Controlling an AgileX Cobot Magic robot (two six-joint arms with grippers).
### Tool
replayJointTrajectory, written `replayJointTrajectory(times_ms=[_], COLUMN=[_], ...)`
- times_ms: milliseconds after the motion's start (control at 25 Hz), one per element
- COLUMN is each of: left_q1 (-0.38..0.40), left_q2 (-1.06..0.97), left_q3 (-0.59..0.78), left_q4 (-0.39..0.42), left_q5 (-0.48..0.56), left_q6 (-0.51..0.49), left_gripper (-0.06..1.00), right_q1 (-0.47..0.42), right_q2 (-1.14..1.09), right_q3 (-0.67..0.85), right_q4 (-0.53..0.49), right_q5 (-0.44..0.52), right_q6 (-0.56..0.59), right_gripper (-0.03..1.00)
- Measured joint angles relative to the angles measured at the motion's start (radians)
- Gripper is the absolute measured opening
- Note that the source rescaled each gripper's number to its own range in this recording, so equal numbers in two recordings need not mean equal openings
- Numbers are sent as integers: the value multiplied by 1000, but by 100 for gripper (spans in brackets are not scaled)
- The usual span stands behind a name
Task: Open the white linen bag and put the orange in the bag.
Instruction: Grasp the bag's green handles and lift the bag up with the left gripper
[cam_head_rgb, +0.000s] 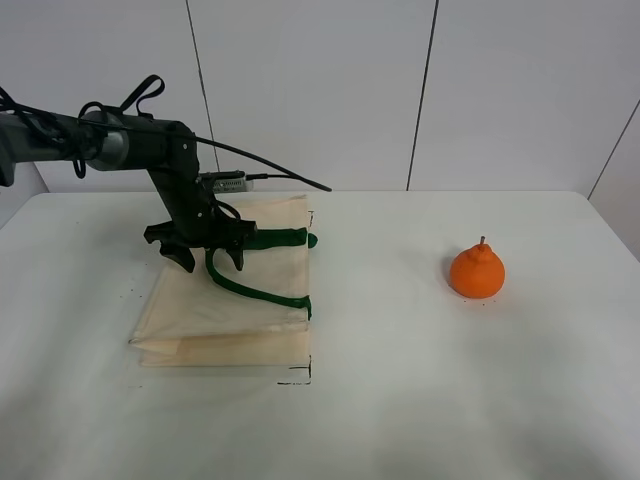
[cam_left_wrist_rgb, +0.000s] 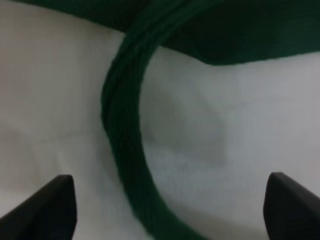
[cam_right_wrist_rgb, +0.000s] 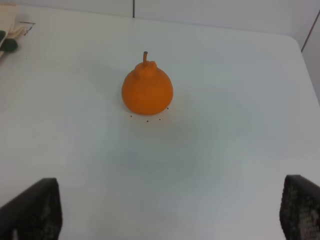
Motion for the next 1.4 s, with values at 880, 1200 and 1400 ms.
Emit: replayJointTrajectory(times_ms=[880,1200,1400], left_q1=[0,-1,-1], left_q2=[31,-132,-274], left_q3=[-8,-102,-211], left_q4=[14,17,17], left_q5=[8,167,268], left_q6=[-31,-7,51], left_gripper=[1,1,0], right_q1=[0,0,0], right_q2=[0,0,0], right_q3=[0,0,0], right_q4=[0,0,0], right_q5=[0,0,0], right_q6=[0,0,0], right_gripper=[100,100,100])
